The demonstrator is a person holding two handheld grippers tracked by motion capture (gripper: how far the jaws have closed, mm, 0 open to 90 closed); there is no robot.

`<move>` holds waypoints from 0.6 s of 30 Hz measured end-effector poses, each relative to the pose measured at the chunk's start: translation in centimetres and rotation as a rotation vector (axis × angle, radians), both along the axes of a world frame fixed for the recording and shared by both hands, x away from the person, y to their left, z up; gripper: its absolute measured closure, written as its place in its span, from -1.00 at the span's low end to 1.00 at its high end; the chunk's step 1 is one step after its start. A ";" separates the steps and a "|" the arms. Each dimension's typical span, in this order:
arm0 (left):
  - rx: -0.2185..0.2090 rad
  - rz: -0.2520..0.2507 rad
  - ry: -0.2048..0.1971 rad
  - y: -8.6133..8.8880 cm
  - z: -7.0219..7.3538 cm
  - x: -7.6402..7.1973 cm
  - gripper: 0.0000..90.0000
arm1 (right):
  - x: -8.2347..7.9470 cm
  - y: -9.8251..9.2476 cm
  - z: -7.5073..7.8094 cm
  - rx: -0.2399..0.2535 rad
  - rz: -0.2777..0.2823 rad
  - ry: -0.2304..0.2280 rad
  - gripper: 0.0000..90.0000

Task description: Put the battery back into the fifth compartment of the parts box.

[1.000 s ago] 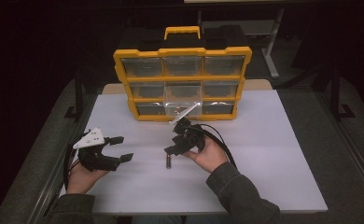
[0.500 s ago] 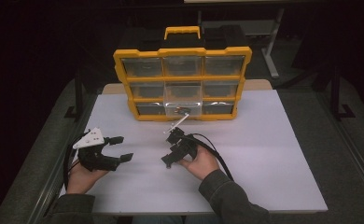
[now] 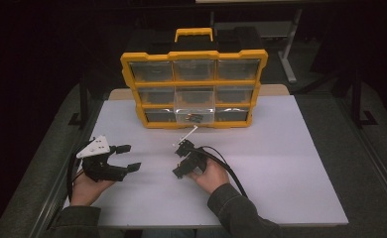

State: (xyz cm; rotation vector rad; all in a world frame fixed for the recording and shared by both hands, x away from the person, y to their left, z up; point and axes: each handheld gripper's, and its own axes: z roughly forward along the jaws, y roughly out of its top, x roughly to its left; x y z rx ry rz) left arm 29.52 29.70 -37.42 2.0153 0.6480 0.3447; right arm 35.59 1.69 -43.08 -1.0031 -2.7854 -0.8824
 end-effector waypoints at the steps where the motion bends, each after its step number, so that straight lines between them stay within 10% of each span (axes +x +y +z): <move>1: 0.000 0.000 -0.002 0.0 0.0 0.0 -0.45 | -0.1 -0.1 0.0 -0.001 -0.001 -0.006 0.20; 18: 0.009 -0.004 -0.001 0.1 0.1 0.0 -0.45 | -0.7 -0.8 -0.3 -0.013 -0.008 -0.091 0.68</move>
